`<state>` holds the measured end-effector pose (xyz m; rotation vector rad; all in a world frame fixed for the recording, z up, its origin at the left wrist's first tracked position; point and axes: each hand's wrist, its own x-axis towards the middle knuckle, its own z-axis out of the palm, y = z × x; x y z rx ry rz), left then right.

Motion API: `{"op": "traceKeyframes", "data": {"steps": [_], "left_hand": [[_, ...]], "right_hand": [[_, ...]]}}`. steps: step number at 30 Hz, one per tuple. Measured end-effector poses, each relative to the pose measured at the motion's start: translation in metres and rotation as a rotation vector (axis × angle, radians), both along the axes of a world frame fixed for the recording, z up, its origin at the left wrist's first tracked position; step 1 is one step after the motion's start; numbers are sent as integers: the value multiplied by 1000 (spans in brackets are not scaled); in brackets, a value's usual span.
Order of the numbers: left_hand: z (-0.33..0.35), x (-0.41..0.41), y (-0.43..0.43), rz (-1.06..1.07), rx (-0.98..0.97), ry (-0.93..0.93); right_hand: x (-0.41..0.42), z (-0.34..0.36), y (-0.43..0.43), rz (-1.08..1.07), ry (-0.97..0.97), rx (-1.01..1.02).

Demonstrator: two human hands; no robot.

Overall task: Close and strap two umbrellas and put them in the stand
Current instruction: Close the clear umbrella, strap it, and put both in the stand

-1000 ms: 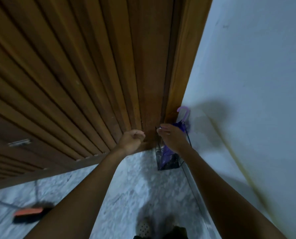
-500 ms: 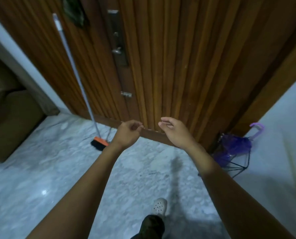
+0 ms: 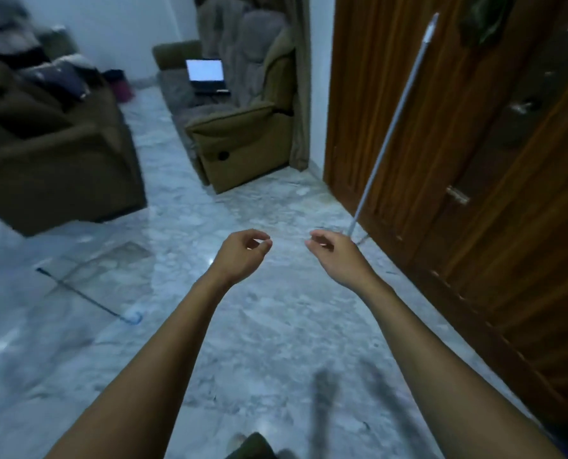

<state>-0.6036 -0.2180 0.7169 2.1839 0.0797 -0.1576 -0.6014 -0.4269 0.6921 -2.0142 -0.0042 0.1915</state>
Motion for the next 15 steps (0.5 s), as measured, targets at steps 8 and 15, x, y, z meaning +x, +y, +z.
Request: {"op": "traceKeyframes", "data": {"steps": [8, 15], "left_hand": [[0, -30, 215, 408, -50, 10], [-6, -64, 351, 686, -132, -8]], "right_hand": [[49, 10, 226, 364, -2, 18], [61, -5, 394, 614, 37, 52]]}}
